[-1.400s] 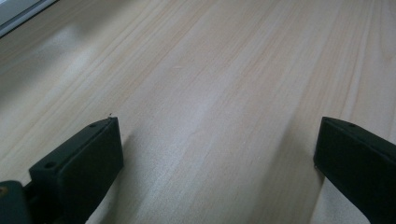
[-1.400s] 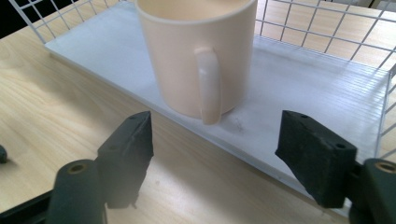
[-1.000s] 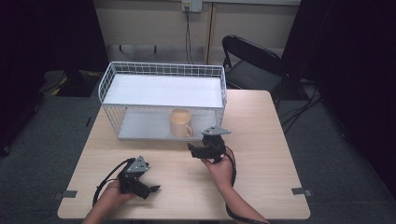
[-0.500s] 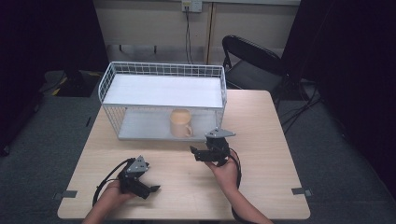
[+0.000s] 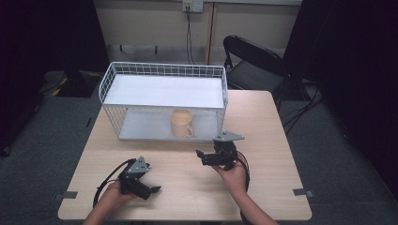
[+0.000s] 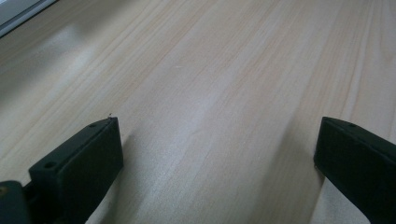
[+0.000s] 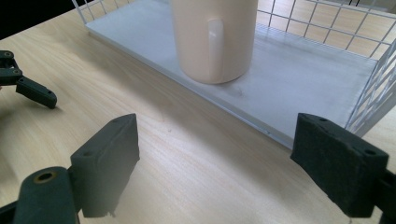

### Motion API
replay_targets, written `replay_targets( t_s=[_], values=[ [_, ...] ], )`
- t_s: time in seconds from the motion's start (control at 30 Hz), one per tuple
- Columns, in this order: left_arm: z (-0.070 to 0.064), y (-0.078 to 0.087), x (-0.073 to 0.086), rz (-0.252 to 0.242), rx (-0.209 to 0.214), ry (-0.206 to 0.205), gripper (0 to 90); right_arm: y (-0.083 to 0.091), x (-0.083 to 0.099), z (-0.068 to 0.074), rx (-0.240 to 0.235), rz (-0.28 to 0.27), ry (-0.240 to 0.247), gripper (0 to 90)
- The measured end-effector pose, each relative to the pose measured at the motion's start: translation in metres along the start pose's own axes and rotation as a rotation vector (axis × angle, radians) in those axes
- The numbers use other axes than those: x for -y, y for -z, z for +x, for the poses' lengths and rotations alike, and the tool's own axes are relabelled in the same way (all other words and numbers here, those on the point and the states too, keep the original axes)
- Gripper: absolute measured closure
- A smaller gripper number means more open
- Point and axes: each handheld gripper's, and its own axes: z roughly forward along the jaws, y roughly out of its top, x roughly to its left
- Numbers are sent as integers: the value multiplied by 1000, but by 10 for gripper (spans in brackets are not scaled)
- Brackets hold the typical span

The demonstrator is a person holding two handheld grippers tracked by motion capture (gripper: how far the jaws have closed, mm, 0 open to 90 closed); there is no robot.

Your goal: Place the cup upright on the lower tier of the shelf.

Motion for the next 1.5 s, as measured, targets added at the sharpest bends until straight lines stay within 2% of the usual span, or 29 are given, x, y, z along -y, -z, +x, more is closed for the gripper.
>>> replay_targets(
  t_s=[0.43,0.83,1.5],
  values=[
    [0,0,0,0,-2,1,7,12,6,-2,-10,1,16,140],
    [0,0,0,5,-3,-4,6,26,17,-13,-21,-5,22,141],
    [0,0,0,5,-4,-2,6,38,40,-30,-25,32,23,142]
  ],
)
